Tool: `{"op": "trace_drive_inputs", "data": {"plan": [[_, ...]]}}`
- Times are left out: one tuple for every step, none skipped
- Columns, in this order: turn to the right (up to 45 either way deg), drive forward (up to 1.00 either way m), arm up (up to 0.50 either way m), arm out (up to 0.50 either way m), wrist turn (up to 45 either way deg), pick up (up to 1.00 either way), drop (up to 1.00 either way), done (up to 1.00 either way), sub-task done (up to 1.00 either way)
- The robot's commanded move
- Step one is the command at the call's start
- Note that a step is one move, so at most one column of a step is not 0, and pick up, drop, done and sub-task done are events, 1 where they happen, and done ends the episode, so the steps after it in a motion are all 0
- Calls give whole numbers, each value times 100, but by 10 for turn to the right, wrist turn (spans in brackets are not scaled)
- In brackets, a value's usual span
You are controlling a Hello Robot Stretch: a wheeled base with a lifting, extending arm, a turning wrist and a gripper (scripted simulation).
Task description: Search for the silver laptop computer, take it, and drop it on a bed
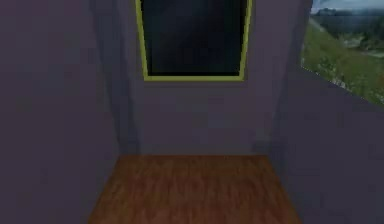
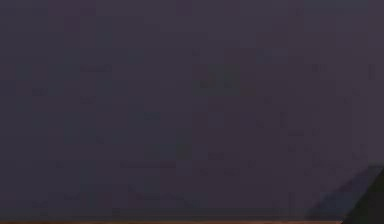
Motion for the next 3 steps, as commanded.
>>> {"op": "trace_drive_inputs", "data": {"plan": [[-450, 0, 0, 0, 0, 0, 0, 0, 0], [-450, 0, 0, 0, 0, 0, 0, 0, 0], [-390, 0, 0, 0, 0, 0, 0, 0, 0]]}}
